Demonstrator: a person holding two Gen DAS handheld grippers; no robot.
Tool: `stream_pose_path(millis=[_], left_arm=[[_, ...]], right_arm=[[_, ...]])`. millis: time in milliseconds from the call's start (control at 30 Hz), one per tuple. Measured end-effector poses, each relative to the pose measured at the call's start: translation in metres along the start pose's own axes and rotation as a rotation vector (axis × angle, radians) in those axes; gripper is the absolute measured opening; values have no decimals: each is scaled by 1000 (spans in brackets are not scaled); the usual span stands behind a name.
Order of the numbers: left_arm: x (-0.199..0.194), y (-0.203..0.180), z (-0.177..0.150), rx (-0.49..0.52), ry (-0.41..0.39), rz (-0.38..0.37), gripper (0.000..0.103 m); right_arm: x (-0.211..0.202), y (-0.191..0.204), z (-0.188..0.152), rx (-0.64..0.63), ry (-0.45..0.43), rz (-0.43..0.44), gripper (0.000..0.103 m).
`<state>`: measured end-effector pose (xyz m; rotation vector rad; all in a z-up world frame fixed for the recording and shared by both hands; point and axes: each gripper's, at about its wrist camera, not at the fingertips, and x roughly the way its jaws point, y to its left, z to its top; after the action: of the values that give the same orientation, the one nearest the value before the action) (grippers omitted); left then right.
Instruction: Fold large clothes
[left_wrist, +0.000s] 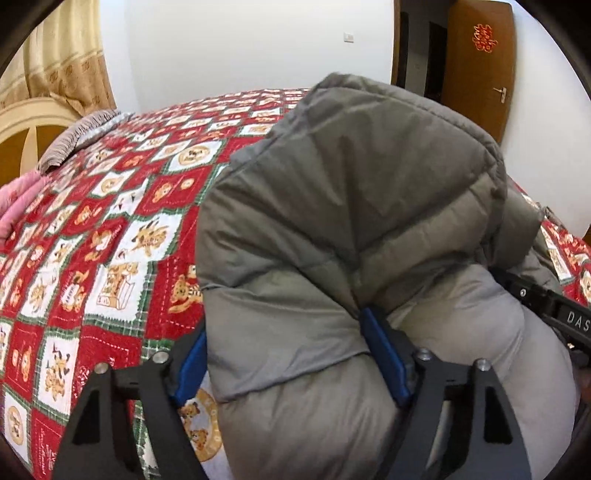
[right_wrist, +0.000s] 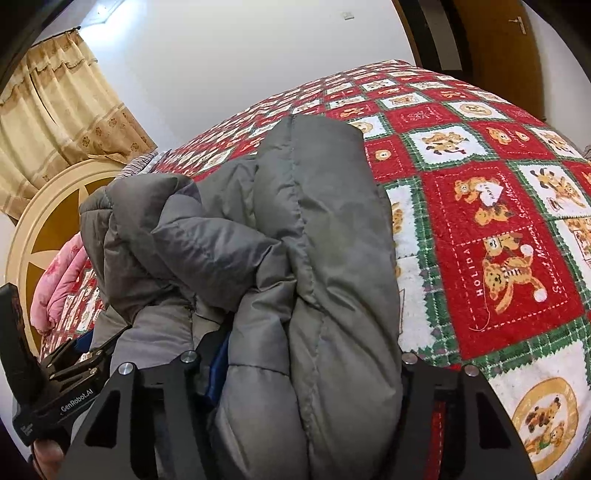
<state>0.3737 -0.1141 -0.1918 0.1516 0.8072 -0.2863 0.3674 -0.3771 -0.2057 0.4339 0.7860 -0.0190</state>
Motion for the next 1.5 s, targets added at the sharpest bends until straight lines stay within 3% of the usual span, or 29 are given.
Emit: stream_pose_path(millis=[133,300,400,700,1000,1500], left_arm=[[-7,-11,-1,50,-25,20,62],[-22,-29,0,134,-54,81,29],[-33,-30,2,143,-60,106,23],[-81,-10,-2,110,-100,151,17],[-122,28,-6,51,-140,205,16],[-166,87,-26,-52,-184,256,15]], right_arm=[[-1,0,-2,-4,-3,16,51],[-10,5,-5,-17,-21,39,34],[-19,10,-8,-24,-30,45,27],[-48,42,-22,-54,-41,110,18],[-74,102,-29,-132,-63,191,17],[-87,176,-38,-235,-65,254,17]])
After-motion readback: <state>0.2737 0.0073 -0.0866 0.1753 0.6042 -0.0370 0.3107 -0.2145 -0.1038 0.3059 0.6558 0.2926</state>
